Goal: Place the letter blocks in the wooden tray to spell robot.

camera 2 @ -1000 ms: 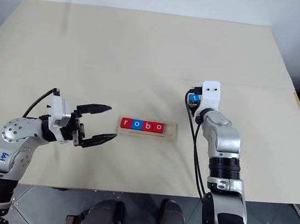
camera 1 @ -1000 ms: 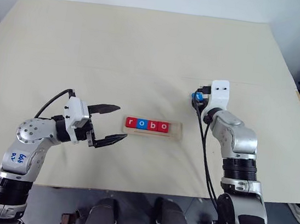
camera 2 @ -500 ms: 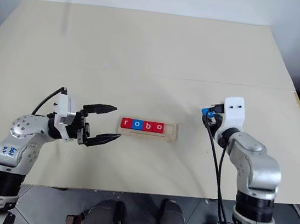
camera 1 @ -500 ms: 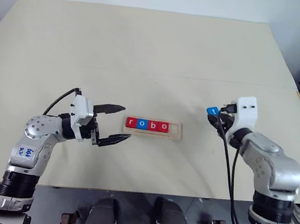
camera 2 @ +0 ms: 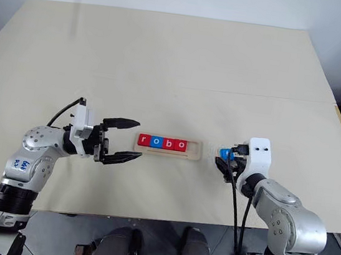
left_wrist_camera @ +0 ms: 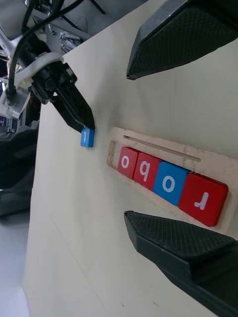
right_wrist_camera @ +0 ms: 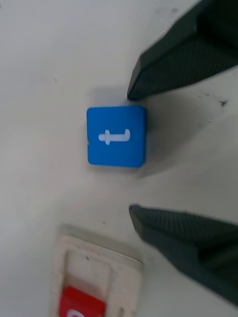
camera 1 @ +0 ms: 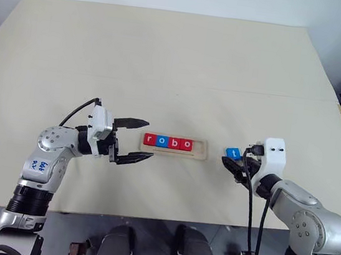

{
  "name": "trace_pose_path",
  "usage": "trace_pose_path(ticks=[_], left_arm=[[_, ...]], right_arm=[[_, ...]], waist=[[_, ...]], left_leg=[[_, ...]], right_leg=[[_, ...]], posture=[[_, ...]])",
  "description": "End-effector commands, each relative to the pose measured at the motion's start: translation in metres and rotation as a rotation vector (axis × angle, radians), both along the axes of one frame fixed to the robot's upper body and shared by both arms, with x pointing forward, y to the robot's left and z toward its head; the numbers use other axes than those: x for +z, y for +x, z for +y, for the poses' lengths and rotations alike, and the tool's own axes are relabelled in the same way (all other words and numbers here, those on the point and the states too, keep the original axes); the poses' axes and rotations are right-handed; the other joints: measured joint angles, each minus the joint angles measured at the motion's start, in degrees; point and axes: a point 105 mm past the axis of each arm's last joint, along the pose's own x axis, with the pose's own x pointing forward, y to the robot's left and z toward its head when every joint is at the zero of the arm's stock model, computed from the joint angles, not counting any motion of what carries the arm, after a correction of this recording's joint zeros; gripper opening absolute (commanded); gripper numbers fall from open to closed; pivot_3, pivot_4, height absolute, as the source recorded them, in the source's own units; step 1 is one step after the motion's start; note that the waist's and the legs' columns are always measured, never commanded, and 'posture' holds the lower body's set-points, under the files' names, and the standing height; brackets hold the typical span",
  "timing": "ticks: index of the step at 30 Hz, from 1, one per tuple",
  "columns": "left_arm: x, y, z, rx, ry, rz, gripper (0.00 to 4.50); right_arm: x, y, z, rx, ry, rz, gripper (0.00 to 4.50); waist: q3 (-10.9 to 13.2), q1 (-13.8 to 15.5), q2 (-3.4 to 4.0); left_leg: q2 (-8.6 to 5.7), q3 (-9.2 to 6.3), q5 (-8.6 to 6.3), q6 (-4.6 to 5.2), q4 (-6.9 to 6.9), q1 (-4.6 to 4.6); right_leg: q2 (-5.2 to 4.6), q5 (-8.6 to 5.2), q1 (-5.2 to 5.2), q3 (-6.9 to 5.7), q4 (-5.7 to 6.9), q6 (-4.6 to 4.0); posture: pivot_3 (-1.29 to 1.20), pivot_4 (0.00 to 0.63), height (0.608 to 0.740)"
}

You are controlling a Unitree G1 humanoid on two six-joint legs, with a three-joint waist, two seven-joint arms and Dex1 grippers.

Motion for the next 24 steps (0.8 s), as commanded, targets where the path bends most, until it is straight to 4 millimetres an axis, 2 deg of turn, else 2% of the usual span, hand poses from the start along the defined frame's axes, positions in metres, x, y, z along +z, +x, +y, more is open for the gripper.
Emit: trace_pose_path(ticks=[1, 7, 11, 17, 22, 24], left_arm=[[0.007, -0.004, 0.004, 0.007, 0.002, -0.046, 4.50], [0.008, -0.005, 0.008, 0.033, 0.003, -0.057, 4.50], [0.007, -0.007, 0.012, 0.058, 0.002, -0.060, 4.50], [0.009, -0.012, 0.014, 0.075, 0.004, -0.069, 4.50], [0.011, -0.016, 0.014, 0.082, 0.011, -0.073, 4.50], [0.012, -0.017, 0.016, 0.091, 0.015, -0.076, 4.50]], right_arm=[[0.019, 0.000, -0.002, 0.181, -0.044, -0.056, 4.48], [0.034, -0.008, 0.002, 0.663, -0.179, -0.150, 4.48], [0.025, 0.008, -0.010, 0.848, -0.296, -0.159, 4.48], [0.018, 0.045, -0.023, 0.931, -0.400, -0.179, 4.48], [0.009, 0.056, -0.031, 0.993, -0.432, -0.154, 4.48], [0.006, 0.058, -0.033, 1.018, -0.445, -0.139, 4.10]], waist=[[0.00, 0.09, 0.00], [0.01, 0.03, -0.03], [0.01, -0.28, -0.04], [0.02, -0.07, -0.04], [0.02, 0.04, -0.04], [0.02, -0.10, -0.03]], left_leg=[[-0.01, -0.01, 0.00, 0.01, 0.00, 0.00], [-0.02, -0.06, -0.03, 0.07, -0.01, 0.03], [-0.02, 0.02, -0.03, 0.06, 0.02, 0.08], [-0.02, 0.07, -0.01, 0.03, 0.06, 0.11], [-0.02, 0.06, 0.00, 0.02, 0.08, 0.09], [-0.02, 0.08, 0.00, 0.02, 0.09, 0.10]], right_leg=[[-0.01, 0.00, 0.01, 0.00, 0.00, 0.00], [0.00, 0.01, 0.06, -0.03, -0.05, 0.02], [-0.02, 0.02, 0.08, 0.01, -0.05, 0.05], [-0.03, 0.03, 0.08, 0.01, -0.04, 0.06], [-0.04, 0.04, 0.10, -0.01, -0.04, 0.07], [-0.04, 0.04, 0.10, 0.00, -0.04, 0.07]], posture=[[0.00, 0.150, 0.740], [0.00, 0.150, 0.740], [0.00, 0.150, 0.740], [0.00, 0.150, 0.740], [0.00, 0.150, 0.740], [0.00, 0.150, 0.740]])
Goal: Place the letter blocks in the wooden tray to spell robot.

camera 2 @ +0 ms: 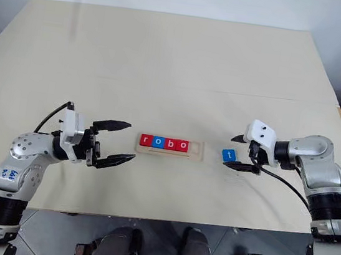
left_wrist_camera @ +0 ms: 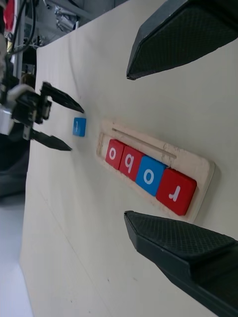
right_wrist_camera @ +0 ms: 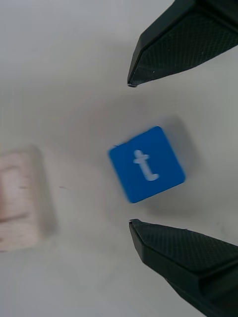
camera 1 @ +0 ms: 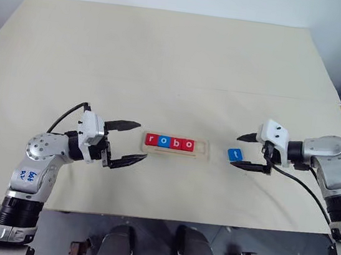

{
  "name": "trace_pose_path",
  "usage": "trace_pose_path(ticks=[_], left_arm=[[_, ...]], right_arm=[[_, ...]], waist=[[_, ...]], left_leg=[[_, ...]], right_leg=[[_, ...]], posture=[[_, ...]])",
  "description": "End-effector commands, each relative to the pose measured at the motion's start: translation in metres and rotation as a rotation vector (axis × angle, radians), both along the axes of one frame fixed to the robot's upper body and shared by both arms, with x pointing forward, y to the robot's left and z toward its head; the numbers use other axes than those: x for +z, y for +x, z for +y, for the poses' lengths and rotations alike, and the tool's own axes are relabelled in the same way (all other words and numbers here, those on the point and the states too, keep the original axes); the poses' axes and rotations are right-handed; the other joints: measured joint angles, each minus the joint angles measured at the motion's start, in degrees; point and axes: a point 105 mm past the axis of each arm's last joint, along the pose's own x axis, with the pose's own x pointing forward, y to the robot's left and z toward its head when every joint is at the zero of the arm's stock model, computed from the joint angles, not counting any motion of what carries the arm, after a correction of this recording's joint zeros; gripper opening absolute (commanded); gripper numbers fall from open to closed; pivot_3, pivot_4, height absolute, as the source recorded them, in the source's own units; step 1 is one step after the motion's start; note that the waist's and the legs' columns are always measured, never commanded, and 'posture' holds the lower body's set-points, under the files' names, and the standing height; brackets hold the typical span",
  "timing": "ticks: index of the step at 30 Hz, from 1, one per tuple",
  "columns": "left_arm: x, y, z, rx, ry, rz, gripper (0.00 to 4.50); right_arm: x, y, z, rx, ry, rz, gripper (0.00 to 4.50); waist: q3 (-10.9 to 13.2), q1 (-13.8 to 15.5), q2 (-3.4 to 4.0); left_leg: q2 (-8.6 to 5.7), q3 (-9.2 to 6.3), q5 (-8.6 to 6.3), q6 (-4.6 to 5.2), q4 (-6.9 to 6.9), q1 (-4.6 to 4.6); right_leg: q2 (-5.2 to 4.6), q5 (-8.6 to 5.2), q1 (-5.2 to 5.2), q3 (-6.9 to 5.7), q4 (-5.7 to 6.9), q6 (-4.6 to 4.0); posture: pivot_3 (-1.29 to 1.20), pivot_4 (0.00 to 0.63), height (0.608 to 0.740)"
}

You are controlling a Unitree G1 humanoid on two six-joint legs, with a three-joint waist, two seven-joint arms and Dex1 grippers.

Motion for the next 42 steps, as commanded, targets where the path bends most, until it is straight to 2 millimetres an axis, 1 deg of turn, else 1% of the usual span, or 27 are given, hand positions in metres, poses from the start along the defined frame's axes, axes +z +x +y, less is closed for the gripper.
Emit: trace_pose_path(ticks=[1, 5, 8, 9, 11, 13, 17, 22, 27, 30, 36, 37, 38, 42], left_arm=[[0.012, -0.005, 0.003, 0.008, 0.006, -0.049, 4.50], [0.013, -0.005, 0.005, 0.021, 0.007, -0.052, 4.50], [0.014, -0.005, 0.005, 0.024, 0.006, -0.053, 4.50], [0.014, -0.005, 0.005, 0.024, 0.005, -0.054, 4.50], [0.014, -0.005, 0.004, 0.021, 0.004, -0.054, 4.50], [0.014, -0.005, 0.002, 0.014, 0.004, -0.054, 4.50], [0.013, -0.004, 0.001, 0.008, 0.005, -0.051, 4.50], [0.012, -0.005, -0.001, 0.005, 0.003, -0.047, 4.50], [0.009, -0.007, -0.003, 0.003, -0.003, -0.040, 4.50], [0.010, -0.007, -0.003, 0.008, -0.006, -0.042, 4.50], [0.011, -0.007, -0.002, 0.020, -0.007, -0.048, 4.50], [0.011, -0.007, -0.002, 0.021, -0.007, -0.048, 4.50], [0.011, -0.006, -0.002, 0.022, -0.008, -0.049, 4.50], [0.012, -0.005, -0.003, 0.024, -0.009, -0.053, 4.50]], right_arm=[[0.000, 0.001, -0.006, 0.050, -0.043, 0.001, 3.90], [0.003, 0.002, -0.006, 0.074, -0.030, 0.010, 2.59], [0.010, 0.007, 0.003, 0.084, -0.003, -0.037, 1.63], [0.012, 0.008, 0.005, 0.083, 0.000, -0.046, 1.47], [0.015, 0.009, 0.008, 0.080, 0.000, -0.034, 1.48], [0.023, 0.005, 0.017, 0.096, 0.021, -0.002, 1.48], [0.036, 0.000, 0.040, 0.116, 0.055, 0.035, 1.48], [0.038, -0.002, 0.066, 0.136, 0.067, 0.044, 1.48], [0.032, 0.002, 0.078, 0.147, 0.052, 0.034, 1.48], [0.031, 0.005, 0.080, 0.146, 0.054, 0.033, 1.48], [0.028, 0.004, 0.083, 0.162, 0.056, 0.051, 1.48], [0.027, 0.003, 0.084, 0.164, 0.056, 0.056, 2.18], [0.027, 0.002, 0.084, 0.170, 0.056, 0.062, 2.39], [0.026, 0.002, 0.084, 0.175, 0.048, 0.048, 3.76]], waist=[[0.00, -0.11, 0.00], [0.00, -0.04, 0.00], [0.00, -0.10, 0.00], [0.00, -0.11, 0.00], [0.00, -0.11, 0.01], [0.01, -0.10, 0.02], [0.01, -0.06, 0.03], [0.01, -0.05, 0.03], [0.01, 0.05, 0.03], [0.01, -0.06, 0.03], [0.01, -0.06, 0.03], [0.01, -0.07, 0.03], [0.01, -0.09, 0.03], [0.01, -0.08, 0.03]], left_leg=[[0.00, 0.00, 0.00, -0.01, 0.00, 0.01], [0.01, 0.00, 0.01, -0.01, 0.01, 0.02], [0.01, 0.00, 0.01, -0.01, 0.02, 0.02], [0.01, 0.00, 0.01, -0.02, 0.02, 0.02], [0.02, 0.00, 0.01, -0.02, 0.01, 0.02], [0.02, 0.00, 0.01, -0.02, 0.01, 0.02], [0.02, -0.01, 0.01, -0.03, 0.01, 0.01], [0.02, -0.01, 0.01, -0.03, 0.01, 0.01], [0.01, 0.00, 0.01, -0.02, 0.03, -0.01], [0.02, 0.00, 0.01, -0.03, 0.02, -0.01], [0.02, 0.00, 0.01, -0.03, 0.02, -0.01], [0.02, 0.00, 0.01, -0.03, 0.02, -0.01], [0.02, 0.00, 0.01, -0.03, 0.02, -0.01], [0.02, 0.00, 0.01, -0.03, 0.02, -0.01]], right_leg=[[0.00, 0.00, 0.00, 0.00, 0.02, 0.00], [0.00, 0.00, 0.01, 0.00, 0.02, 0.00], [0.00, 0.00, 0.01, 0.00, 0.03, 0.00], [0.00, 0.00, 0.01, 0.00, 0.04, 0.00], [0.01, 0.00, 0.00, 0.00, 0.05, 0.00], [0.01, 0.00, 0.00, 0.00, 0.06, 0.00], [0.01, 0.00, -0.02, 0.00, 0.08, 0.00], [0.01, 0.00, -0.02, 0.00, 0.08, -0.01], [-0.01, 0.00, -0.01, 0.00, 0.06, 0.00], [0.00, 0.00, -0.03, 0.00, 0.08, 0.00], [0.00, 0.00, -0.02, 0.00, 0.08, 0.00], [0.00, 0.00, -0.02, 0.00, 0.08, 0.00], [0.00, 0.00, -0.02, 0.00, 0.08, 0.00], [0.00, 0.00, -0.02, 0.00, 0.08, 0.00]], posture=[[0.00, 0.150, 0.740], [0.00, 0.150, 0.740], [0.00, 0.150, 0.740], [0.00, 0.150, 0.740], [0.00, 0.150, 0.740], [0.00, 0.150, 0.740], [0.00, 0.150, 0.740], [0.00, 0.150, 0.740], [0.00, 0.150, 0.740], [0.00, 0.150, 0.740], [0.00, 0.150, 0.740], [0.00, 0.150, 0.740], [0.00, 0.150, 0.740], [0.00, 0.150, 0.740]])
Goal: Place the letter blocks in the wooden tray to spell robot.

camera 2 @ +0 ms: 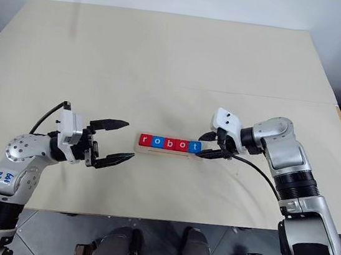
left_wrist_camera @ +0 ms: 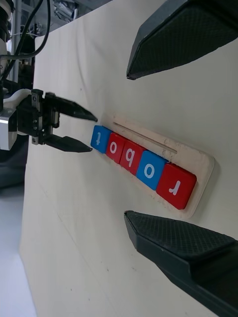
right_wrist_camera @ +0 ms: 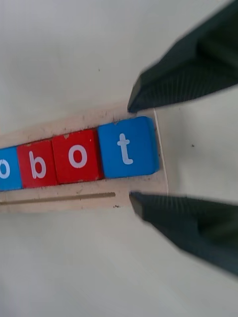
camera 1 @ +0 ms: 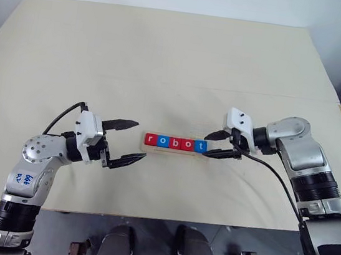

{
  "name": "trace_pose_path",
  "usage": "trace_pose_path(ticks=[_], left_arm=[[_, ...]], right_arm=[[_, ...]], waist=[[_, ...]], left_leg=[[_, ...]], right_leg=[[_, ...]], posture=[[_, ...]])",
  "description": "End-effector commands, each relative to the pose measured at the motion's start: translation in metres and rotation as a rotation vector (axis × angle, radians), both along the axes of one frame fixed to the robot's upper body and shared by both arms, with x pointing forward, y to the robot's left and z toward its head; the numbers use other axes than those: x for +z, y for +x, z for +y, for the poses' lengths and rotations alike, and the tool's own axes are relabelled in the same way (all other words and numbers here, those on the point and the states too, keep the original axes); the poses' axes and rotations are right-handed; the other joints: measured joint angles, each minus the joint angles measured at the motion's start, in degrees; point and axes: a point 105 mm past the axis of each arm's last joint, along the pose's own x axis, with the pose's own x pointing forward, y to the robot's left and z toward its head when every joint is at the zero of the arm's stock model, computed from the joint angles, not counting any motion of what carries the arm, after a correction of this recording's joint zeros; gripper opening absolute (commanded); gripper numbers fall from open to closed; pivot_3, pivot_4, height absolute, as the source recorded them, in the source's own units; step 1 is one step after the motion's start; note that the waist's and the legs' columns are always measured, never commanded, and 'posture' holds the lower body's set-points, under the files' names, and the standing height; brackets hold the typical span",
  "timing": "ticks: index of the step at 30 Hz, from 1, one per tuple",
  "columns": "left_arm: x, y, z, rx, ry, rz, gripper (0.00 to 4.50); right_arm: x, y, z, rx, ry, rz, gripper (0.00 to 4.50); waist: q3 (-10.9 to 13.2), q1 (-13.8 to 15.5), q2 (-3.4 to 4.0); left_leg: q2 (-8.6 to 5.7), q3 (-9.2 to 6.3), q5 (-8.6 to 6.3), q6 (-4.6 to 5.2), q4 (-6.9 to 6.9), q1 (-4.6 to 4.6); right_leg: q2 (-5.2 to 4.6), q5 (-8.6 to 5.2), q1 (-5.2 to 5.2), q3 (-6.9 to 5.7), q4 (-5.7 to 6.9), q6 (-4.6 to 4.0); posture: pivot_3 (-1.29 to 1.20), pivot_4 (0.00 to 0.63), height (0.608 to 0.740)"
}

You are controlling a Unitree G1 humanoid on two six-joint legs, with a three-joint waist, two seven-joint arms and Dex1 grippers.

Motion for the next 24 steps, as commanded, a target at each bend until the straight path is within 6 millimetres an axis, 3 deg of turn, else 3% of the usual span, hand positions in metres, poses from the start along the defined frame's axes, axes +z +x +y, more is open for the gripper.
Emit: trace_pose_path(ticks=[1, 2, 8, 11, 14, 22, 24], left_arm=[[0.010, -0.004, -0.004, -0.018, -0.010, -0.044, 4.50], [0.010, -0.003, -0.004, -0.018, -0.010, -0.045, 4.50], [0.010, -0.003, -0.005, -0.018, -0.011, -0.048, 4.50], [0.010, -0.004, -0.004, -0.017, -0.011, -0.046, 4.50], [0.009, -0.004, -0.004, -0.017, -0.012, -0.044, 4.50], [0.009, -0.003, -0.005, -0.019, -0.015, -0.043, 4.50], [0.009, -0.003, -0.004, -0.016, -0.013, -0.043, 4.50]], right_arm=[[0.009, 0.001, 0.003, 0.019, 0.001, -0.060, 4.09], [0.010, 0.003, 0.003, 0.012, 0.003, -0.072, 4.42], [0.020, 0.003, -0.010, -0.029, 0.035, -0.082, 4.47], [0.019, 0.002, -0.021, -0.066, 0.022, -0.077, 3.88], [0.014, 0.001, -0.028, -0.080, 0.003, -0.069, 2.90], [0.004, 0.001, -0.014, -0.050, -0.002, -0.071, 0.15], [0.003, 0.000, -0.011, -0.036, 0.000, -0.061, 0.07]], waist=[[0.00, 0.00, 0.00], [0.00, 0.00, 0.00], [0.00, 0.02, 0.00], [0.00, 0.14, 0.00], [0.00, 0.04, 0.00], [0.00, -0.06, 0.00], [0.00, -0.05, 0.00]], left_leg=[[0.00, 0.00, 0.00, 0.00, 0.00, 0.00], [0.00, 0.00, 0.00, 0.00, 0.00, 0.00], [0.00, 0.00, 0.00, 0.00, 0.00, 0.00], [0.00, 0.00, 0.00, 0.00, 0.00, 0.00], [0.00, 0.00, 0.00, 0.00, 0.00, 0.00], [0.00, 0.00, 0.00, 0.00, -0.03, 0.01], [0.00, 0.01, 0.00, 0.00, -0.03, 0.01]], right_leg=[[0.00, 0.00, 0.00, 0.00, 0.00, 0.00], [0.00, 0.00, 0.00, 0.00, 0.00, 0.00], [0.00, 0.00, 0.00, 0.00, 0.00, 0.00], [0.00, 0.00, 0.00, 0.00, -0.01, 0.00], [0.00, 0.00, 0.01, 0.00, -0.02, 0.00], [0.01, 0.00, -0.01, 0.00, -0.01, 0.00], [0.01, 0.00, -0.01, 0.00, -0.01, 0.00]], posture=[[0.00, 0.150, 0.740], [0.00, 0.150, 0.740], [0.00, 0.150, 0.740], [0.00, 0.150, 0.740], [0.00, 0.150, 0.740], [0.00, 0.150, 0.740], [0.00, 0.150, 0.740]])
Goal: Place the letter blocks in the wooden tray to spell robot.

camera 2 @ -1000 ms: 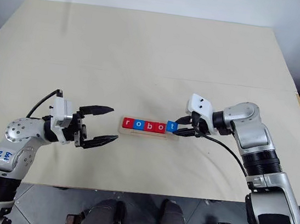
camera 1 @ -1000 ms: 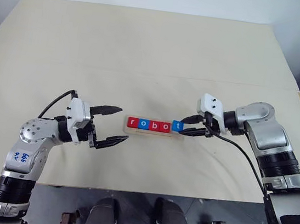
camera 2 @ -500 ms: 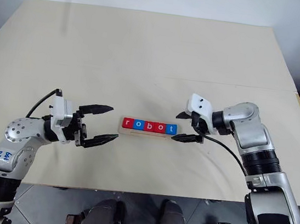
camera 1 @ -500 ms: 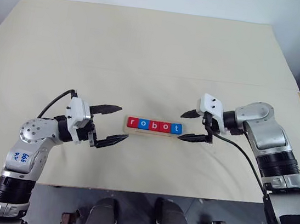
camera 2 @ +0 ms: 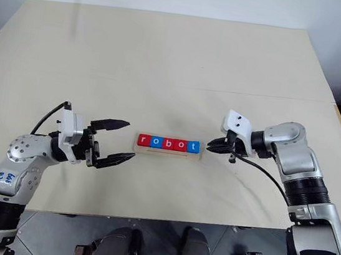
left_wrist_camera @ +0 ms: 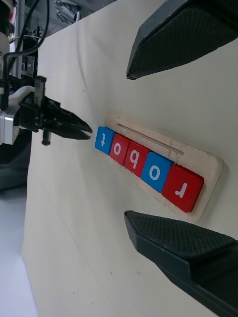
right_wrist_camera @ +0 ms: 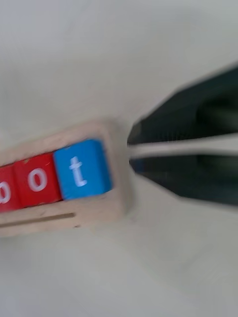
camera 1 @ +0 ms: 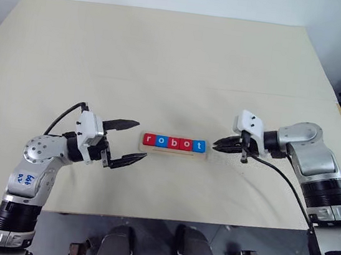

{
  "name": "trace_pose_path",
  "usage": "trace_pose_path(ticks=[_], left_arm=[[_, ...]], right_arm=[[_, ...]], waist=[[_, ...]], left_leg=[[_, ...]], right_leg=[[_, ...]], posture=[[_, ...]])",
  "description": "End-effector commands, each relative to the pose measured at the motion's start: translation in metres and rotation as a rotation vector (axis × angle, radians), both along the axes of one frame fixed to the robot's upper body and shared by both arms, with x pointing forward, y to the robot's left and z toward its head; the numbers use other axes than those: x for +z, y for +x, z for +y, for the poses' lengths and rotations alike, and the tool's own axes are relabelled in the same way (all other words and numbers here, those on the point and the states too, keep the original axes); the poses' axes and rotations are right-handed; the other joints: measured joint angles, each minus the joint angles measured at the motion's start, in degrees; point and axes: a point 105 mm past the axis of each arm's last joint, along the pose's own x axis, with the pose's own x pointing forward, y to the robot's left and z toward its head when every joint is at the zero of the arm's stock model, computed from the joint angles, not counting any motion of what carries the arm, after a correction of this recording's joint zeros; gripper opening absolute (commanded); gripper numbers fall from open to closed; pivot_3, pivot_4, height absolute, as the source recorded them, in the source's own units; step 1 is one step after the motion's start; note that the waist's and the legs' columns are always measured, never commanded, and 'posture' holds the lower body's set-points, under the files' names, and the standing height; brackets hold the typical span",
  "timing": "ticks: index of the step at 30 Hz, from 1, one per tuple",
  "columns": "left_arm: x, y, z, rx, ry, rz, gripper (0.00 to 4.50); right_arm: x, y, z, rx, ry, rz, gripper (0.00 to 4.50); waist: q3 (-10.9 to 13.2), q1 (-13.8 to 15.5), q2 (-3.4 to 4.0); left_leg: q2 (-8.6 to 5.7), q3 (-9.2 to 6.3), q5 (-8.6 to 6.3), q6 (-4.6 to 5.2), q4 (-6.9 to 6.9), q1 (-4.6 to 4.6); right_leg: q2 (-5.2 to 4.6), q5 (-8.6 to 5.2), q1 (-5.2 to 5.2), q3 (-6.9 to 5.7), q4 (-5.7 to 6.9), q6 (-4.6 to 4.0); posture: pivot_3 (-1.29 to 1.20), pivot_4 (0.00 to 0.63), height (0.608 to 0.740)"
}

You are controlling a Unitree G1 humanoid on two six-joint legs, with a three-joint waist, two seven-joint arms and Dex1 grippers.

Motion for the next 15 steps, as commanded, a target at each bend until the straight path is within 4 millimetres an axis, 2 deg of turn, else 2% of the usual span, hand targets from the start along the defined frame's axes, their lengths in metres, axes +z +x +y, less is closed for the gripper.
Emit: trace_pose_path(ticks=[1, 15], left_arm=[[0.009, -0.003, -0.002, -0.011, -0.001, -0.043, 4.50], [0.008, -0.001, 0.000, 0.006, 0.004, -0.046, 4.50]], right_arm=[[0.009, -0.002, 0.009, 0.041, 0.006, -0.030, 0.07], [0.011, -0.004, 0.025, 0.067, 0.023, -0.039, 0.07]], waist=[[0.00, 0.01, 0.00], [0.00, 0.04, 0.00]], left_leg=[[0.00, 0.00, 0.00, 0.00, 0.00, 0.00], [0.00, -0.01, 0.00, 0.00, 0.01, 0.00]], right_leg=[[0.00, 0.00, 0.00, 0.00, 0.00, 0.00], [0.00, 0.00, 0.01, 0.00, 0.00, 0.00]], posture=[[0.00, 0.150, 0.740], [0.00, 0.150, 0.740]])
